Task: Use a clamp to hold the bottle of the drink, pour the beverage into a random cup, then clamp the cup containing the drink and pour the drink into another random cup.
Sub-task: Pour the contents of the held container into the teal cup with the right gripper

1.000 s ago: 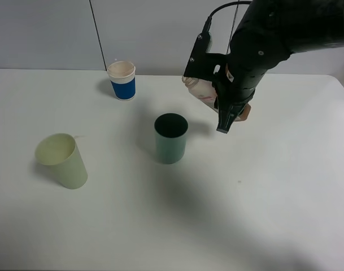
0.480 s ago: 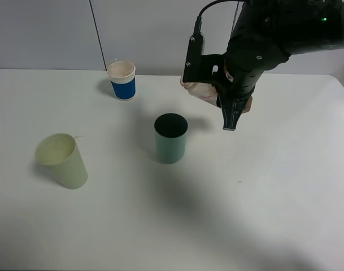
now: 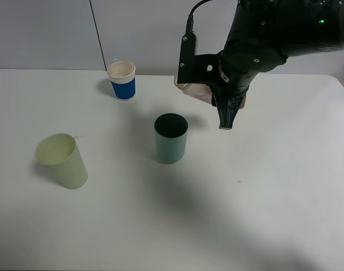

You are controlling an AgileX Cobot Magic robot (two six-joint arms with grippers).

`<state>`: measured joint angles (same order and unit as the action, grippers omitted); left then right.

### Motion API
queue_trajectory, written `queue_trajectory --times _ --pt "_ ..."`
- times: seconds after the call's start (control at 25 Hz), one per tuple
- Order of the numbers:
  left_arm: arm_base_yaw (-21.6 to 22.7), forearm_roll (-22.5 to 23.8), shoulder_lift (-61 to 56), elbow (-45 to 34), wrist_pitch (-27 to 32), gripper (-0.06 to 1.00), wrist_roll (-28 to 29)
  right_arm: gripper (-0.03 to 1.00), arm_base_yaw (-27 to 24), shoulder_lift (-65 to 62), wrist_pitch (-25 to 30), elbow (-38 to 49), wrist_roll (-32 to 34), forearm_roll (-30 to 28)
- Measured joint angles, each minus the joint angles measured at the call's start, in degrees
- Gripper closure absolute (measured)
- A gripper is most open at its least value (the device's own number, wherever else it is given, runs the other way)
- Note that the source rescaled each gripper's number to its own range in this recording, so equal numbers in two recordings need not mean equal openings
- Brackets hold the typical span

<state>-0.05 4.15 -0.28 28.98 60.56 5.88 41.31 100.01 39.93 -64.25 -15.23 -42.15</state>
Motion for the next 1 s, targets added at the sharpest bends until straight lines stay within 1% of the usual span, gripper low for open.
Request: queue_trajectory --times 0.24,0.4,0.8,1.0 --pt "0.0 0.0 0.0 0.0 0.0 0.06 0.0 0.96 0.0 0.0 0.0 0.0 -0.3 -1.2" --pt "0.0 0.0 0.0 0.0 0.0 0.06 0.0 0.96 0.0 0.0 0.0 0.0 -3.3 -1.2" --pt "0.0 0.0 0.0 0.0 0.0 0.06 0.0 0.96 1.8 0.0 -0.1 0.0 -5.5 -1.6" --pt "0.0 0.0 0.0 0.0 0.0 0.06 0.0 0.96 2.0 0.0 0.0 2.3 -6.2 -2.3"
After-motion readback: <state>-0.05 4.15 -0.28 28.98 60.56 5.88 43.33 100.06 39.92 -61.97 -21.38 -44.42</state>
